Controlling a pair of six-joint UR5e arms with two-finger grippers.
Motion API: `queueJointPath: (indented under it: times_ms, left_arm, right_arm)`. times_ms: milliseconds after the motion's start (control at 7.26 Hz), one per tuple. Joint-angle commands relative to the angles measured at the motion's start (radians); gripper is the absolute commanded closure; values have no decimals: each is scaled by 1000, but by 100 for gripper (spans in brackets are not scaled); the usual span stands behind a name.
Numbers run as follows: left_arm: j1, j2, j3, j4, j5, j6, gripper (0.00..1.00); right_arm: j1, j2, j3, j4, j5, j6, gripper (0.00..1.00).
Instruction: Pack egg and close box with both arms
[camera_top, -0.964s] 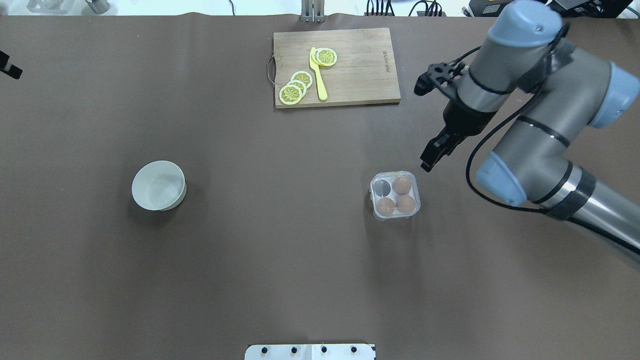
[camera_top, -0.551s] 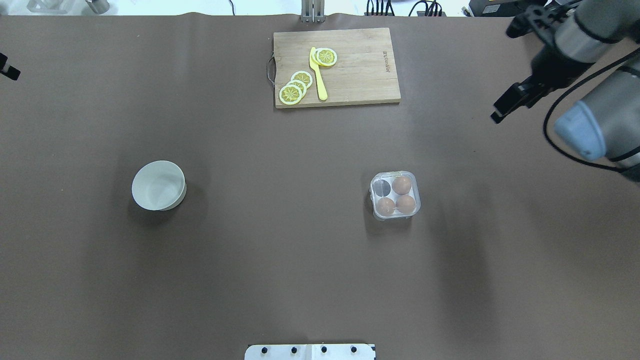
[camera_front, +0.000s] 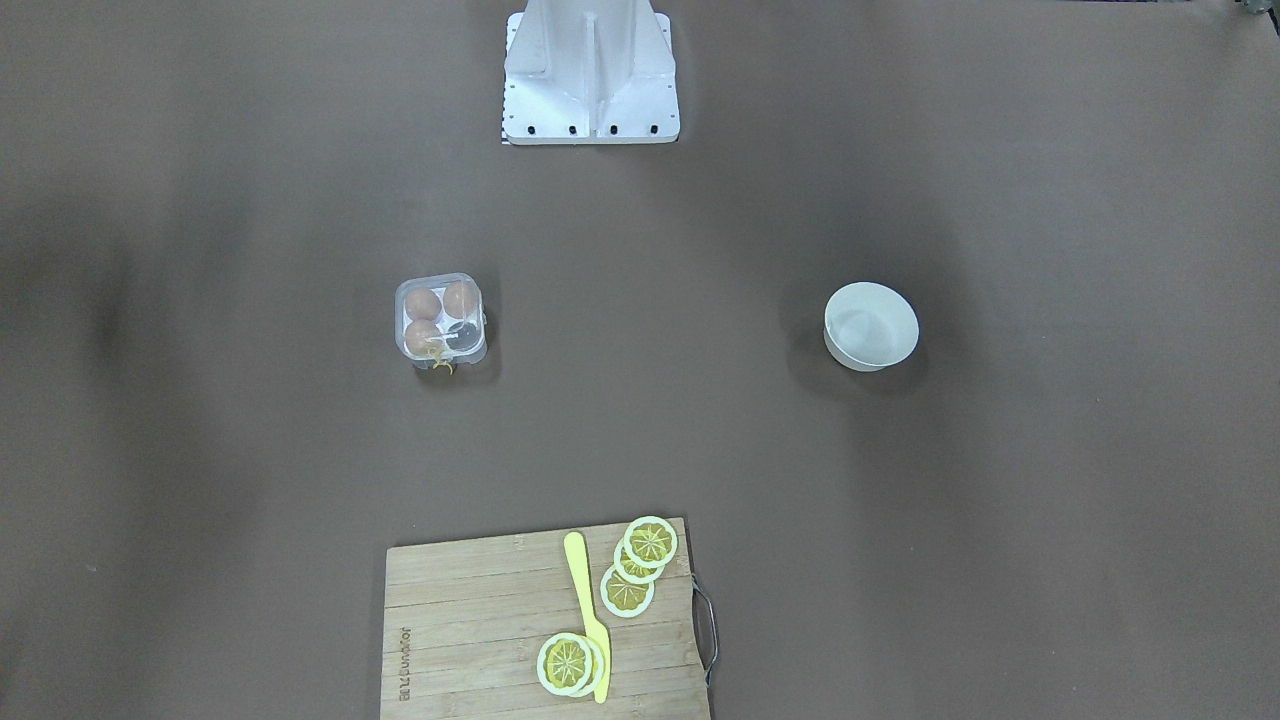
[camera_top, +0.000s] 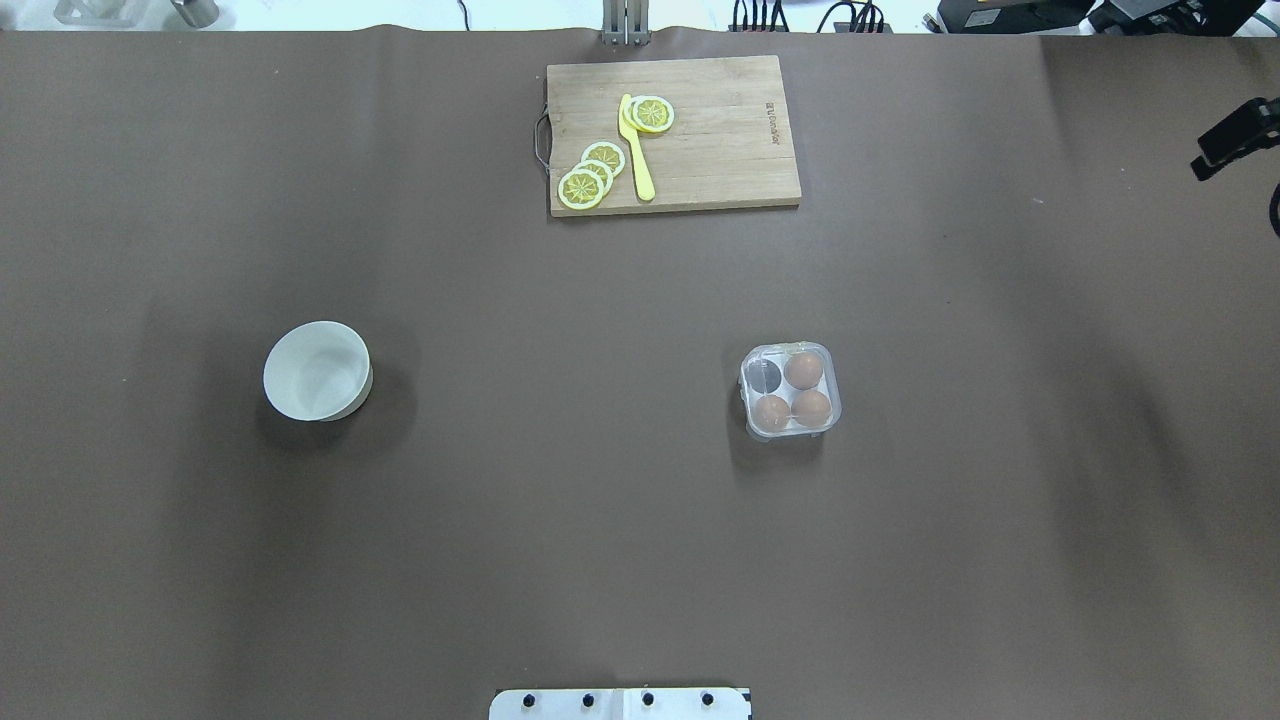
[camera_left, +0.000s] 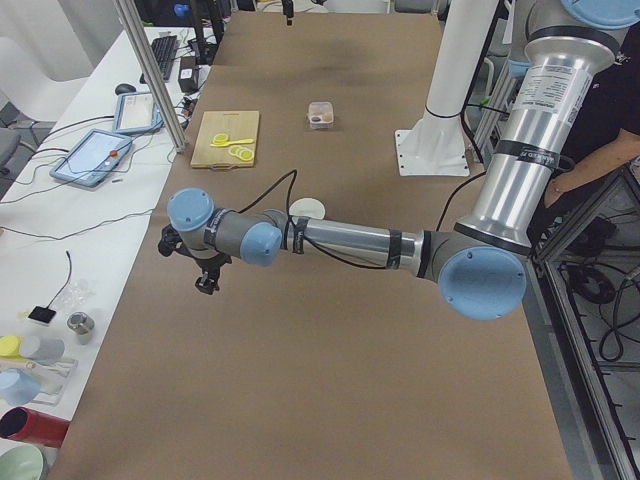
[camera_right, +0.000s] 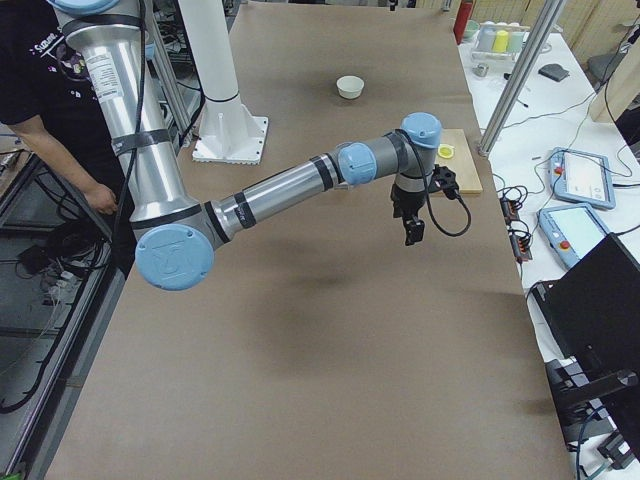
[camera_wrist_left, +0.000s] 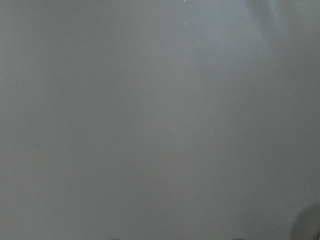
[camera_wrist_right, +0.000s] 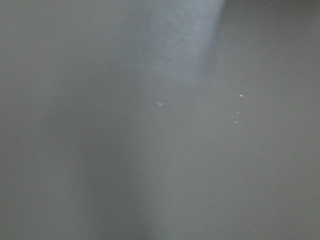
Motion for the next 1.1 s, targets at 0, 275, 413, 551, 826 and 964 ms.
queueJointPath:
  times_ms: [0, 275, 413, 551, 826, 964]
  left_arm:
    - [-36, 0, 40, 14, 80, 79, 20]
    - [-51, 0, 76, 13, 90, 81, 20]
    - [-53, 3, 76, 11, 88, 82, 20]
    - [-53, 17, 73, 1, 85, 84, 20]
    - [-53, 8, 63, 4, 81, 82, 20]
    - [-53, 3, 63, 5, 87, 82, 20]
  right_arm:
    - [53, -17, -5, -95, -5, -6, 0]
    - [97, -28, -22, -131, 75, -40, 0]
    - [105, -22, -19, -159, 83, -64, 0]
    - [105, -19, -19, -151, 78, -64, 0]
    - [117, -19, -30, -113, 66, -64, 0]
    - [126, -17, -82, -87, 69, -66, 0]
